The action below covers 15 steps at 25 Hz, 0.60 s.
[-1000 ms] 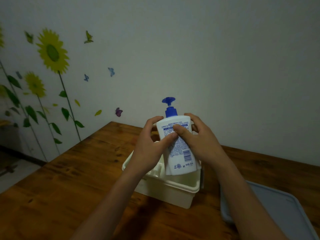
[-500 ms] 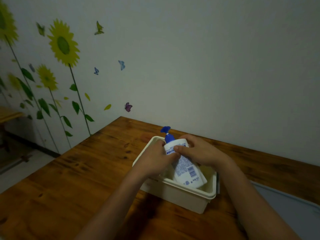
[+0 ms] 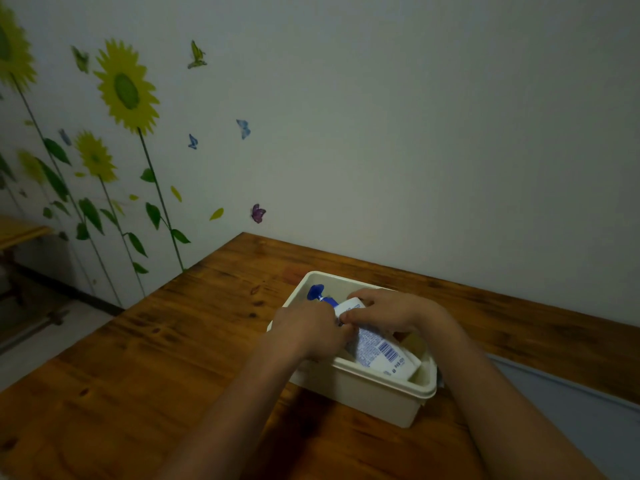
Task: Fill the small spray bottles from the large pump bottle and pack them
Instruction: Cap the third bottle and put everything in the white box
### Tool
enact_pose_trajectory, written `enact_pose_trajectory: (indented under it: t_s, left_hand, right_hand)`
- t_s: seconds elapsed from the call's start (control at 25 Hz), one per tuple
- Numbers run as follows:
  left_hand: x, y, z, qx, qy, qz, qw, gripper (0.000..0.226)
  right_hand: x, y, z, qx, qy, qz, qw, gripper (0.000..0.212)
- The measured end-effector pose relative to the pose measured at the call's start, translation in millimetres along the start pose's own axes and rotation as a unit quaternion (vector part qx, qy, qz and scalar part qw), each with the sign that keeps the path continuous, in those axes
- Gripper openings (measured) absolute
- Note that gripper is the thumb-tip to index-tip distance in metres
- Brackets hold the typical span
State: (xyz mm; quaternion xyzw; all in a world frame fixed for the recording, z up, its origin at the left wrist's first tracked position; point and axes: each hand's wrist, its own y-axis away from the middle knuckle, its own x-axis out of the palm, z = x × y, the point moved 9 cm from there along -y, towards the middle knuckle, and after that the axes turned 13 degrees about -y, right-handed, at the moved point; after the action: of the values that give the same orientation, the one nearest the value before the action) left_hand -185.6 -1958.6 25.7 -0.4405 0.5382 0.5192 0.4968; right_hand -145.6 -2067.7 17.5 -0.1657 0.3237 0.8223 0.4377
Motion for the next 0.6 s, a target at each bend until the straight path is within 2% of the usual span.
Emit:
enact_pose_trajectory:
  t_s: [0.16, 0.4, 0.6]
  left_hand:
    - [-1.7, 1.9, -2.4, -0.001, -0.020, 0.006, 1.000, 0.048]
    - [-10.3, 8.3, -0.3, -0.024, -0.036, -0.027, 0.999, 0.045]
    - [-32.4, 26.5, -3.1, -0.039, -0.026, -0.128, 0.991, 0.042]
  right_hand:
    - [2.1, -8.9, -7.9, 0.018, -0.022, -0.005, 1.000, 0.051]
    - [-2.2, -9.4, -6.4, -0.015, 0.022, -0.092, 0.995, 0.045]
    - [-5.4, 12.5, -4.4, -0.035, -0.004, -0.149, 0.988, 0.061]
